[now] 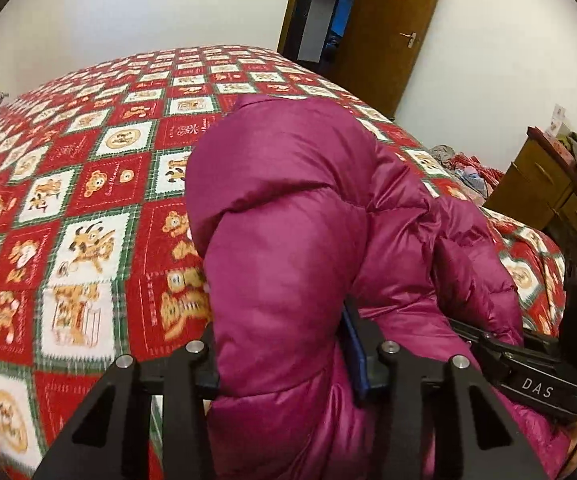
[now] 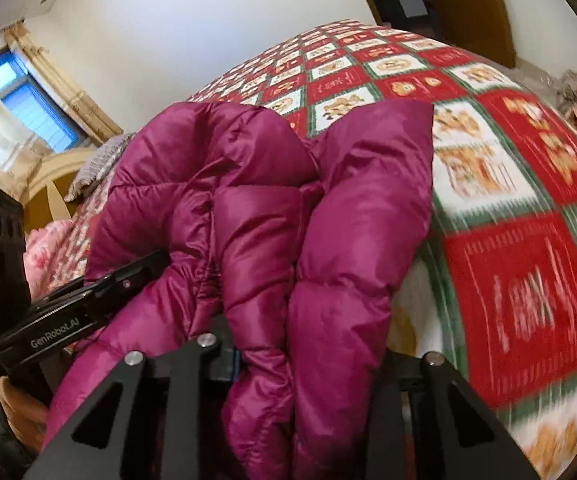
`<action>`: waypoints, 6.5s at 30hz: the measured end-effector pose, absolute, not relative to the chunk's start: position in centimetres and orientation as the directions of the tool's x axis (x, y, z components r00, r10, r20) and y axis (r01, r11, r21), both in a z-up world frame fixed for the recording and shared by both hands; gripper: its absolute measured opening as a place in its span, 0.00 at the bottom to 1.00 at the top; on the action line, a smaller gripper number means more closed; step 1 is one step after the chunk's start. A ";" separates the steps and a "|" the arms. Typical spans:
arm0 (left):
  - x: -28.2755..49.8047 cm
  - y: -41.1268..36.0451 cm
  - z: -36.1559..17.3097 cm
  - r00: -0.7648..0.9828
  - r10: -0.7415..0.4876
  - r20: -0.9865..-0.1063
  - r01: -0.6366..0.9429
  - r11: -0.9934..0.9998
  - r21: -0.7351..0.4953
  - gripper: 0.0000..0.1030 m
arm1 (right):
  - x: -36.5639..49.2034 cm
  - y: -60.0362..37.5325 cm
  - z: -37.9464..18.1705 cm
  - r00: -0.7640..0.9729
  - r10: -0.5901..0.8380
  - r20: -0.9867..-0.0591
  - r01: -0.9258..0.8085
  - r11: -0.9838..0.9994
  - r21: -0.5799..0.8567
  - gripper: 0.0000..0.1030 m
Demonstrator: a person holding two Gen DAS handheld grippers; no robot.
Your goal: Fold large clothes
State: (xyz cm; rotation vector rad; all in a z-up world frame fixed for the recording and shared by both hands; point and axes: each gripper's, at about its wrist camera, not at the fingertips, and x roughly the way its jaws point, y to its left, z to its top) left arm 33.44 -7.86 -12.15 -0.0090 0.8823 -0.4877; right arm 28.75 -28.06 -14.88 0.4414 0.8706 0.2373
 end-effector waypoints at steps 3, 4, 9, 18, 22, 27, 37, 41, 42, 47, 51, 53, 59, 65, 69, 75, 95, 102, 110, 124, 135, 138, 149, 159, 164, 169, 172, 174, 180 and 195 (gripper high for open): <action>31.7 -8.6 -11.4 0.538 -0.418 -0.732 0.427 0.884 -0.190 0.43 | 26.5 -28.4 -13.9 0.646 0.381 -0.662 -0.017 0.874 0.486 0.30; 30.6 -8.9 -10.9 0.542 -0.425 -0.725 0.443 0.878 -0.183 0.43 | 25.6 -28.6 -13.5 0.655 0.380 -0.653 -0.014 0.870 0.492 0.30; 28.1 -11.1 -9.1 0.531 -0.470 -0.705 0.494 0.848 -0.193 0.43 | 21.8 -30.3 -11.1 0.702 0.345 -0.624 0.006 0.872 0.490 0.29; 25.0 -17.6 -6.8 0.506 -0.543 -0.670 0.585 0.787 -0.196 0.43 | 17.6 -35.1 -7.7 0.759 0.211 -0.616 0.080 0.909 0.410 0.29; 24.5 -20.0 -6.7 0.491 -0.555 -0.671 0.604 0.772 -0.197 0.43 | 16.8 -36.9 -7.6 0.767 0.165 -0.620 0.113 0.916 0.384 0.29; 24.8 -22.0 -7.0 0.483 -0.548 -0.683 0.607 0.771 -0.189 0.43 | 17.6 -38.1 -8.0 0.767 0.146 -0.625 0.128 0.919 0.372 0.29; 27.2 -24.5 -10.1 0.474 -0.467 -0.746 0.548 0.820 -0.165 0.43 | 18.9 -40.3 -10.8 0.736 0.155 -0.660 0.122 0.928 0.353 0.29; 27.7 -25.6 -11.4 0.493 -0.426 -0.759 0.530 0.838 -0.126 0.43 | 19.3 -41.2 -12.4 0.720 0.156 -0.677 0.143 0.920 0.364 0.29; 27.8 -25.8 -11.6 0.501 -0.416 -0.759 0.527 0.842 -0.114 0.43 | 19.5 -41.6 -12.8 0.717 0.159 -0.679 0.147 0.917 0.370 0.29; 27.6 -27.0 -13.1 0.565 -0.364 -0.741 0.519 0.855 -0.024 0.58 | 19.3 -42.6 -13.3 0.713 0.176 -0.678 0.162 0.900 0.404 0.34; 27.3 -27.3 -13.4 0.591 -0.343 -0.730 0.511 0.860 0.009 0.66 | 18.1 -43.1 -12.4 0.707 0.139 -0.694 0.203 0.900 0.387 0.45; 26.9 -27.5 -13.3 0.605 -0.334 -0.722 0.514 0.857 0.034 0.66 | 17.0 -43.0 -11.0 0.716 0.105 -0.691 0.218 0.906 0.363 0.45; 26.6 -27.7 -13.1 0.629 -0.315 -0.711 0.503 0.862 0.063 0.66 | 14.7 -41.5 -4.4 0.761 -0.074 -0.644 0.292 0.926 0.239 0.45; 26.6 -27.0 -12.9 0.628 -0.314 -0.712 0.494 0.868 0.053 0.70 | 19.2 -40.9 -3.8 0.752 -0.014 -0.659 0.314 0.887 0.339 0.32; 26.8 -25.8 -12.3 0.619 -0.322 -0.717 0.485 0.874 0.026 0.71 | 21.4 -41.5 -6.8 0.671 -0.113 -0.733 0.414 0.877 0.244 0.24; 28.3 -25.7 -10.9 0.635 -0.326 -0.700 0.464 0.886 0.008 0.76 | 20.6 -42.2 -10.0 0.620 -0.245 -0.745 0.466 0.879 0.098 0.24; 35.4 -30.4 -15.2 0.505 -0.324 -0.800 0.468 0.882 -0.062 0.99 | 21.7 -43.3 -11.7 0.602 -0.261 -0.754 0.501 0.859 0.103 0.24; 32.6 -27.2 -12.6 0.508 -0.358 -0.784 0.504 0.861 -0.066 0.99 | 21.9 -42.8 -11.4 0.580 -0.301 -0.757 0.504 0.863 0.043 0.30; 27.1 -23.4 -10.8 0.561 -0.339 -0.755 0.504 0.863 -0.013 0.99 | 18.8 -43.2 -10.2 0.571 -0.332 -0.751 0.572 0.817 0.074 0.63; 23.0 -21.2 -10.7 0.601 -0.309 -0.737 0.472 0.882 0.016 0.99 | 10.7 -35.7 -8.2 0.640 -0.429 -0.637 0.551 0.834 -0.008 0.63; 17.6 -18.0 -10.5 0.665 -0.274 -0.695 0.446 0.892 0.075 0.99 | 7.4 -32.9 -8.7 0.641 -0.389 -0.662 0.490 0.871 -0.038 0.63; 15.6 -17.2 -10.7 0.683 -0.269 -0.679 0.444 0.891 0.094 0.99 | 6.1 -32.1 -8.6 0.647 -0.377 -0.663 0.469 0.882 -0.044 0.63; 10.3 -14.7 -11.6 0.638 -0.280 -0.717 0.455 0.889 0.058 0.99 | 1.9 -30.2 -9.2 0.648 -0.296 -0.702 0.428 0.904 0.014 0.70; 5.8 -11.7 -9.6 0.650 -0.281 -0.706 0.448 0.892 0.058 0.99 | -2.0 -28.6 -8.2 0.638 -0.214 -0.740 0.372 0.927 0.053 0.87; 3.8 -10.5 -7.1 0.703 -0.290 -0.649 0.434 0.898 0.069 0.99 | -3.7 -27.7 -6.4 0.662 -0.186 -0.726 0.339 0.938 0.069 0.94; 2.0 -9.9 -4.4 0.731 -0.313 -0.607 0.433 0.900 0.057 0.99 | -5.1 -27.1 -3.9 0.709 -0.202 -0.675 0.331 0.941 0.066 0.94; 1.0 -9.6 -2.4 0.767 -0.330 -0.550 0.431 0.901 0.061 0.99 | -5.9 -27.3 -1.9 0.758 -0.203 -0.620 0.334 0.937 0.101 0.94; 0.2 -9.4 -0.7 0.799 -0.341 -0.496 0.426 0.902 0.066 0.99 | -6.6 -27.1 -0.3 0.798 -0.223 -0.560 0.337 0.935 0.107 0.94; -2.1 -8.6 3.3 0.868 -0.359 -0.344 0.405 0.912 0.070 0.99 | -9.1 -26.4 4.0 0.880 -0.296 -0.373 0.356 0.929 0.104 1.00; -3.7 -7.3 6.5 0.900 -0.372 -0.227 0.391 0.920 0.041 0.99 | -11.0 -26.0 6.4 0.916 -0.339 -0.213 0.365 0.926 0.097 1.00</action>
